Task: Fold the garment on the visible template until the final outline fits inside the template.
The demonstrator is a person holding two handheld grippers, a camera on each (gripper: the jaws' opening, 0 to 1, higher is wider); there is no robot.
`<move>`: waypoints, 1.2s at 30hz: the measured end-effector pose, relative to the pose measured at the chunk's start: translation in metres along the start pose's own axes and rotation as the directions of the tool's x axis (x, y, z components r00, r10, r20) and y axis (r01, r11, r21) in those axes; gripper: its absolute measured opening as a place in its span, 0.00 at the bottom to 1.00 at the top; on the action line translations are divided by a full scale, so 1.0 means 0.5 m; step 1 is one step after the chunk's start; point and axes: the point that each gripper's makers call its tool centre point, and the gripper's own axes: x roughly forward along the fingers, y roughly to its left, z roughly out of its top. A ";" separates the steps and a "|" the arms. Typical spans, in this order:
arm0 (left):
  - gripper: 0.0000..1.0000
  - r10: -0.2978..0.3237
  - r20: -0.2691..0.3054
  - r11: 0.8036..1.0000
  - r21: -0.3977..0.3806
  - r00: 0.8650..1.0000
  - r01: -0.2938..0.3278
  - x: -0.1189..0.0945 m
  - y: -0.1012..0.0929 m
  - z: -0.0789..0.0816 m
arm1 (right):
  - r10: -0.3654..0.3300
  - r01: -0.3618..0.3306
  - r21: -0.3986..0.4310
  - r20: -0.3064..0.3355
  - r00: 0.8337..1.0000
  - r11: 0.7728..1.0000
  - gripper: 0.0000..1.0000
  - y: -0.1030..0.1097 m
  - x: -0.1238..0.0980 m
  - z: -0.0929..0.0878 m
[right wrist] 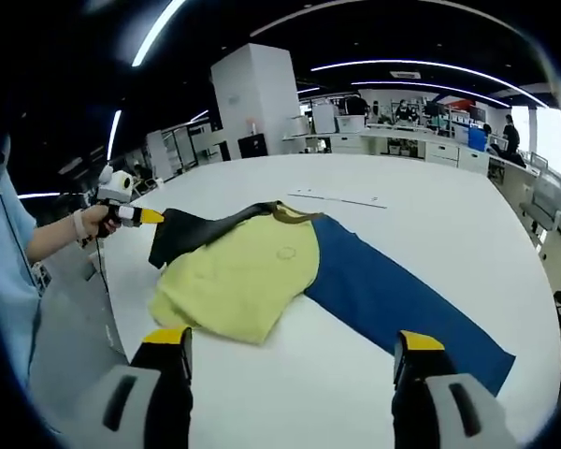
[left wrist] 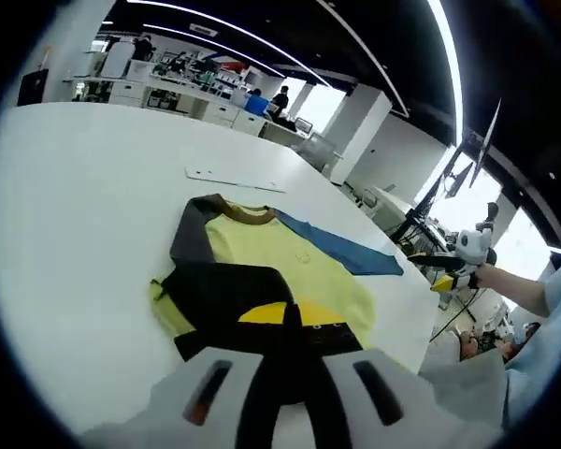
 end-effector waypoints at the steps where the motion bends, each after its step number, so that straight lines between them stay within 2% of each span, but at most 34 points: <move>1: 0.00 -0.008 -0.011 1.000 0.009 1.000 0.008 0.016 -0.006 -0.008 | -0.001 0.001 0.001 0.000 1.000 1.000 0.89 -0.001 -0.002 -0.001; 6: 0.00 -0.032 -0.060 0.999 -0.001 0.998 0.032 0.069 -0.016 -0.035 | -0.013 0.014 0.009 -0.003 1.000 1.000 0.89 -0.013 -0.015 -0.011; 13: 0.00 -0.051 -0.112 0.999 -0.012 0.992 0.050 0.121 -0.017 -0.067 | -0.034 0.034 0.031 -0.004 0.999 0.999 0.89 -0.025 -0.032 -0.029; 19: 0.00 -0.046 -0.145 0.999 0.013 0.988 0.048 0.137 -0.008 -0.090 | -0.040 0.040 0.045 0.004 0.999 0.998 0.89 -0.022 -0.040 -0.039; 24: 0.01 -0.048 -0.137 0.997 0.058 0.989 0.056 0.135 -0.006 -0.087 | -0.043 0.043 0.047 0.000 0.999 0.998 0.90 -0.020 -0.039 -0.044; 25: 0.06 -0.055 -0.132 0.994 0.087 0.990 0.067 0.134 -0.007 -0.085 | -0.043 0.043 0.047 0.001 0.999 0.998 0.90 -0.020 -0.038 -0.043; 27: 0.27 -0.080 -0.137 0.989 0.115 0.987 0.096 0.134 -0.016 -0.085 | -0.043 0.042 0.046 0.000 0.999 0.998 0.90 -0.019 -0.036 -0.043; 28: 0.33 -0.085 -0.144 0.986 0.131 0.986 0.104 0.132 -0.020 -0.087 | -0.042 0.042 0.044 -0.002 0.999 0.998 0.89 -0.019 -0.034 -0.044; 30: 0.41 -0.098 -0.142 0.978 0.172 0.985 0.122 0.127 -0.028 -0.086 | -0.039 0.039 0.044 -0.004 0.999 0.998 0.89 -0.017 -0.031 -0.044; 36: 0.63 -0.156 -0.146 0.961 0.205 0.977 0.185 0.095 -0.049 -0.077 | -0.024 0.024 0.035 -0.009 1.000 0.999 0.90 -0.006 -0.025 -0.039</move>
